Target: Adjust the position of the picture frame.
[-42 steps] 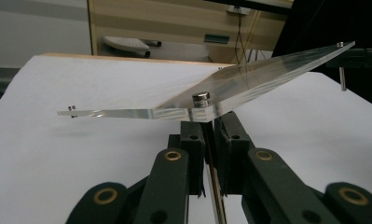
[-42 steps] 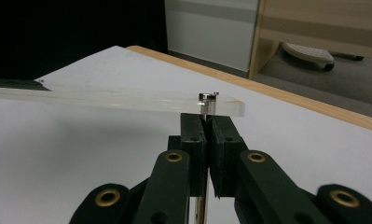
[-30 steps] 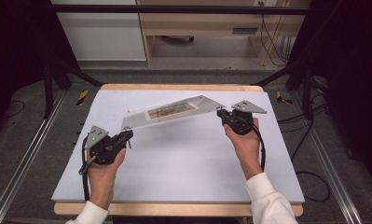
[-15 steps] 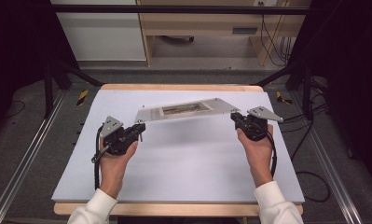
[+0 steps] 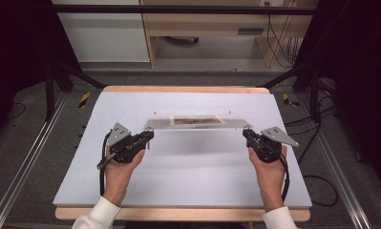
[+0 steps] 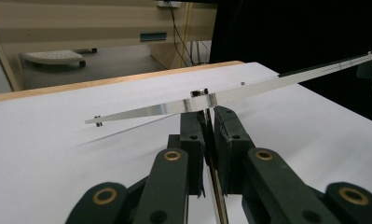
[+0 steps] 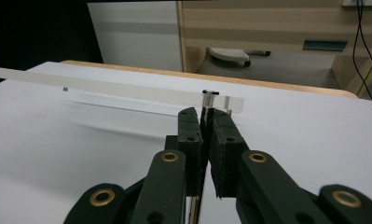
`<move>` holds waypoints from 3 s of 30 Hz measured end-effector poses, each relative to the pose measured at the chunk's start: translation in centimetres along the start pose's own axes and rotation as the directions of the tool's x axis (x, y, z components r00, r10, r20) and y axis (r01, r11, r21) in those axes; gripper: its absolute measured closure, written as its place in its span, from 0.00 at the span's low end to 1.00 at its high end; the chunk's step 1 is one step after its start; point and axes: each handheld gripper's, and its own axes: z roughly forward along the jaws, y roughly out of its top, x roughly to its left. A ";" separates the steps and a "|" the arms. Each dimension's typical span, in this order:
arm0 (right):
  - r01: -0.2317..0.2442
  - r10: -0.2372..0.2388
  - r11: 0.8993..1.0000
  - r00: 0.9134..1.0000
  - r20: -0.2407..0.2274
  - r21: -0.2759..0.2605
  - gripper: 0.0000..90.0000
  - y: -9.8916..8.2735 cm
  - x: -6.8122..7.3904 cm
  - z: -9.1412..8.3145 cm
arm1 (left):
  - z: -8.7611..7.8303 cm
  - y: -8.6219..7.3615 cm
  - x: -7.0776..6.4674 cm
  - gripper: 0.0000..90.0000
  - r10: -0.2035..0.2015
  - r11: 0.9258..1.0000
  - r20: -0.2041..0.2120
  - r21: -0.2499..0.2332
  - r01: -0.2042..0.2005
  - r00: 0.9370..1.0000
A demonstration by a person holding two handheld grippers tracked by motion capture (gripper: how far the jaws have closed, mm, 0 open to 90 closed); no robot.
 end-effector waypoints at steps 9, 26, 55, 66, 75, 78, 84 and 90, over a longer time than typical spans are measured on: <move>0.034 -0.034 0.999 0.999 0.005 0.008 0.92 -0.8 1.5 -1.0 | -0.6 -1.5 0.8 0.91 -0.015 1.000 -0.002 -0.006 0.015 1.000; 0.043 -0.041 0.997 0.999 -0.019 0.065 0.92 -2.4 3.1 -0.1 | -0.9 -3.8 2.2 0.92 -0.062 0.996 -0.024 0.057 0.063 0.998; -0.063 0.076 0.975 0.996 -0.055 0.213 0.94 -6.1 2.7 -0.1 | -0.7 -7.3 1.1 0.94 -0.037 0.979 -0.064 0.199 0.049 0.997; -0.065 0.076 0.977 0.996 -0.044 0.205 0.94 -6.4 2.9 0.2 | -0.5 -7.5 1.3 0.93 -0.027 0.979 -0.073 0.201 0.042 0.997; -0.058 0.067 0.977 0.997 -0.036 0.206 0.94 -6.5 2.7 0.5 | -0.2 -7.7 1.3 0.93 -0.032 0.977 -0.059 0.210 0.044 0.998; -0.067 0.075 0.974 0.997 -0.031 0.217 0.94 -6.7 2.6 0.6 | 0.0 -7.9 1.2 0.93 -0.025 0.973 -0.064 0.227 0.039 0.998; -0.060 0.070 0.971 0.997 -0.034 0.231 0.94 -7.0 2.6 0.7 | 0.1 -8.0 1.3 0.93 -0.023 0.973 -0.079 0.229 0.041 0.997; -0.050 0.062 0.969 0.997 -0.040 0.242 0.94 -7.1 2.8 0.8 | 0.3 -8.3 1.6 0.93 -0.024 0.970 -0.080 0.239 0.042 0.996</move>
